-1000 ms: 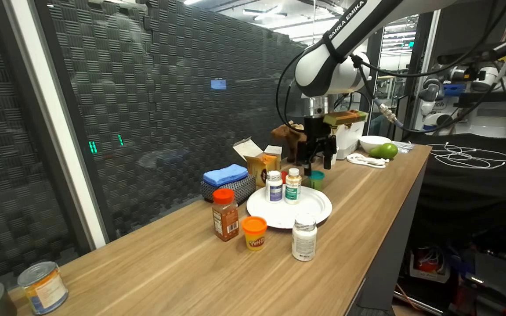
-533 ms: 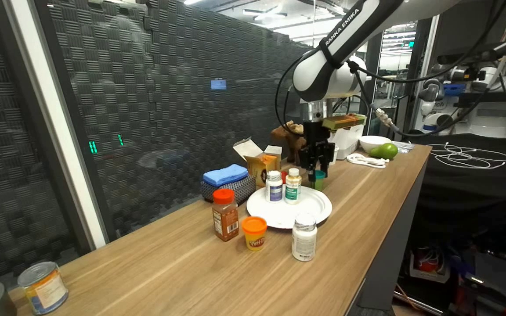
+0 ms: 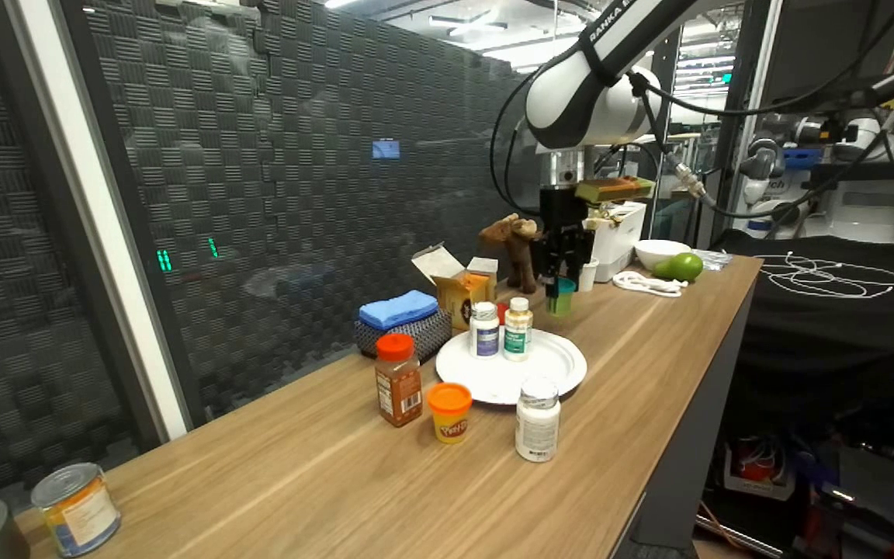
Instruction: Pick the bottles and a red object and put them on the plate
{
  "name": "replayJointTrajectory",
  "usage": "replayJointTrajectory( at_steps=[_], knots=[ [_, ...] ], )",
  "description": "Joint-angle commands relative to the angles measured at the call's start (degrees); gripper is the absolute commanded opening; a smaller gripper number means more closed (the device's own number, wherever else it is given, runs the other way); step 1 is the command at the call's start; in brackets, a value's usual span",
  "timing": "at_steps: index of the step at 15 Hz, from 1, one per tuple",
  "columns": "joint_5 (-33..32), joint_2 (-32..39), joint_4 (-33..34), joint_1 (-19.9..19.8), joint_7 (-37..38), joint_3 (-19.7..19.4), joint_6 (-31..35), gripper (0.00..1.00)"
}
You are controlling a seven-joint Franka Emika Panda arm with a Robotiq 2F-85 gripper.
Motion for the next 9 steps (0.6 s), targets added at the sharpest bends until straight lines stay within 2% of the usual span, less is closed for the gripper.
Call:
replayJointTrajectory(
  at_steps=[1, 5, 9],
  knots=[
    [-0.83, -9.10, -8.06, 0.72, -0.62, -0.17, 0.80, 0.28],
    [-1.31, -16.01, -15.43, 1.96, -3.45, 0.58, 0.29, 0.28],
    [-3.10, -19.68, -21.26, 4.23, -6.72, 1.65, 0.10, 0.28]
  ],
)
